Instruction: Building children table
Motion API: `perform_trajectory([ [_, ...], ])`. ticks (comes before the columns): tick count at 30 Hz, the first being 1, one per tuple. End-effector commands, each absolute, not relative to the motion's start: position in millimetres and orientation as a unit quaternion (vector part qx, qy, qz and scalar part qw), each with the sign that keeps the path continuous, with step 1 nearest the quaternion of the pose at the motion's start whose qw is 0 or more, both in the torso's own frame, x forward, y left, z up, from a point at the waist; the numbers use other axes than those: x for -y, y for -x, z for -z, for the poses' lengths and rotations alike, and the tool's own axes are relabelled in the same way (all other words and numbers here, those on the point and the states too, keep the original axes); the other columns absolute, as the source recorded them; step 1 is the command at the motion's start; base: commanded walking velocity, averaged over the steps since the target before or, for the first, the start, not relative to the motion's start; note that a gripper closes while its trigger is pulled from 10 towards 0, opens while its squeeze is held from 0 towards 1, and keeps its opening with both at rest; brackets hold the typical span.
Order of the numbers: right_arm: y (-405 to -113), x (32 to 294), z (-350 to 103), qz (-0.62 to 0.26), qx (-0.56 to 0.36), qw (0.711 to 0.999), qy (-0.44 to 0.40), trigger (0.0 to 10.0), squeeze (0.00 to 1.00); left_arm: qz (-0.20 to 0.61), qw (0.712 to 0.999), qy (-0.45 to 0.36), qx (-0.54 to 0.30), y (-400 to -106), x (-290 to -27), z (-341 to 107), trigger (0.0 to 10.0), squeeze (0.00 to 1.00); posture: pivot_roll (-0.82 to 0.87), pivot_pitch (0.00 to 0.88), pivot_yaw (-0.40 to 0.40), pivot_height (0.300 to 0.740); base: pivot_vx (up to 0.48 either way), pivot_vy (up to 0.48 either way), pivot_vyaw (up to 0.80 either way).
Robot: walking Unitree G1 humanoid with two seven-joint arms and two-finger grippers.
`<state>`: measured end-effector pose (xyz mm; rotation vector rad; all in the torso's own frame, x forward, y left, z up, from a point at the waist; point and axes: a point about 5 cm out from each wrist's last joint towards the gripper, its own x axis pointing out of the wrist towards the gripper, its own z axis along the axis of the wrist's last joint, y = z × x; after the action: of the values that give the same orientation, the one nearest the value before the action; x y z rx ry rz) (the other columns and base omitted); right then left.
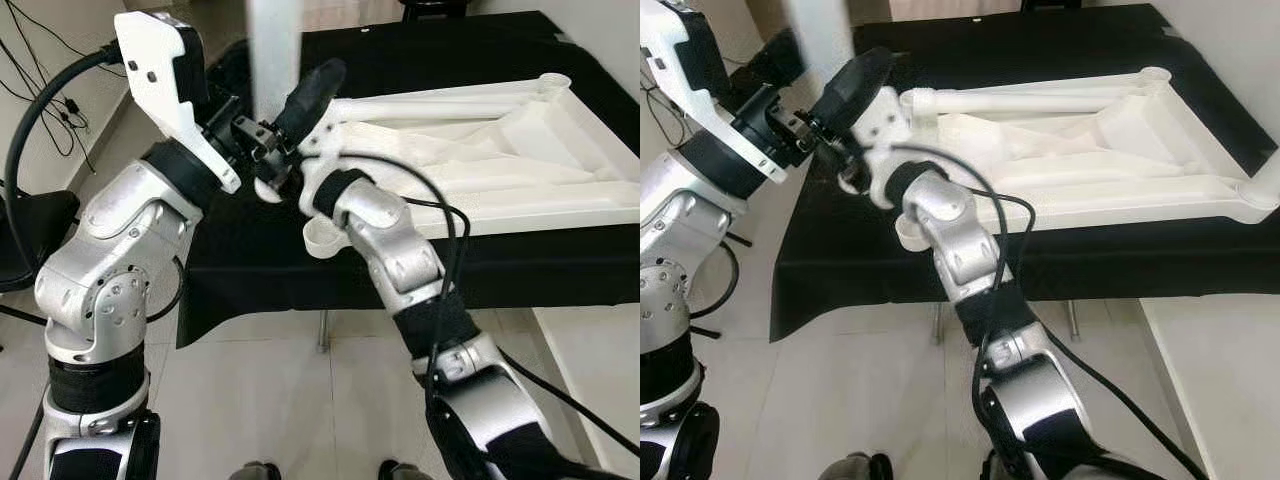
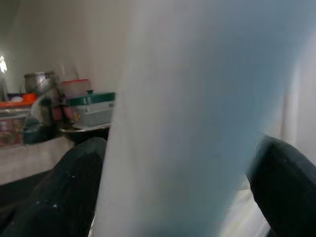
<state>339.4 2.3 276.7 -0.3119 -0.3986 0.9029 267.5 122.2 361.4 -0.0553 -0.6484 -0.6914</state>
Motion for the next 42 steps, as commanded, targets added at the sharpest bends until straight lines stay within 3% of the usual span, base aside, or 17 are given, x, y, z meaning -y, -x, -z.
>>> perform_trajectory([
  [1,-320.9,-21.8,-275.8,-0.482,0.218,0.827,0.192,10.0,0.00,0.303,0.898,0.006,0.320,-273.9,-127.4,-366.5,10.0,0.00,0.01,0.116,0.067,0.740,0.000,0.000,0.00],
  [7,-317.6,-25.0,-271.8,-0.491,0.218,0.818,0.208,10.0,0.00,0.287,0.902,0.002,0.322,-278.2,-130.3,-369.5,10.0,0.00,0.01,0.112,0.070,0.740,0.000,0.000,0.00],
  [8,-318.7,-24.5,-267.5,-0.487,0.214,0.817,0.225,10.0,0.00,0.276,0.905,0.003,0.324,-280.4,-132.7,-371.8,0.0,0.00,0.01,0.109,0.072,0.740,0.000,0.000,0.00],
  [26,-337.6,-5.5,-256.7,-0.437,0.184,0.839,0.266,10.0,0.00,0.252,0.912,0.003,0.323,-282.0,-139.6,-370.2,0.0,0.00,0.02,0.112,0.064,0.740,0.000,0.000,0.00],
  [27,-338.4,-4.9,-257.2,-0.446,0.176,0.839,0.255,10.0,1.00,0.271,0.908,0.007,0.319,-281.0,-136.4,-368.6,0.0,0.00,0.02,0.111,0.064,0.740,0.000,0.000,0.00],
  [31,-338.4,-4.6,-260.9,-0.464,0.170,0.839,0.228,10.0,1.00,0.327,0.895,0.009,0.303,-276.2,-127.0,-362.9,0.0,0.00,0.02,0.110,0.061,0.740,0.000,0.000,0.00],
  [34,-335.3,-6.4,-268.5,-0.513,0.157,0.821,0.196,10.0,1.00,0.436,0.861,0.000,0.261,-263.3,-112.8,-345.0,0.0,0.00,0.02,0.112,0.058,0.740,0.000,0.000,0.00],
  [35,-334.0,-7.4,-268.9,-0.531,0.147,0.812,0.191,10.0,0.67,0.465,0.850,-0.006,0.245,-259.9,-109.5,-338.6,0.0,0.00,0.01,0.113,0.056,0.740,0.000,0.000,0.00],
  [36,-334.0,-7.4,-268.9,-0.531,0.147,0.812,0.191,10.0,0.67,0.465,0.850,-0.006,0.245,-259.9,-109.5,-338.6,0.0,0.00,0.01,0.113,0.056,0.740,0.000,0.000,0.00],
  [37,-333.1,-8.3,-268.6,-0.541,0.139,0.808,0.188,10.0,0.11,0.485,0.843,-0.009,0.234,-257.8,-107.5,-334.2,0.0,0.00,0.01,0.111,0.053,0.740,0.000,0.000,0.00],
  [38,-332.5,-9.4,-268.2,-0.548,0.133,0.805,0.185,10.0,0.00,0.499,0.837,-0.009,0.225,-256.5,-106.0,-330.7,0.0,0.00,0.01,0.111,0.053,0.740,0.000,0.000,0.00],
  [42,-327.6,-17.3,-265.9,-0.570,0.116,0.795,0.170,10.0,0.00,0.532,0.822,-0.012,0.202,-254.3,-101.3,-323.2,0.0,0.00,0.01,0.113,0.052,0.740,0.000,0.000,0.00],
])
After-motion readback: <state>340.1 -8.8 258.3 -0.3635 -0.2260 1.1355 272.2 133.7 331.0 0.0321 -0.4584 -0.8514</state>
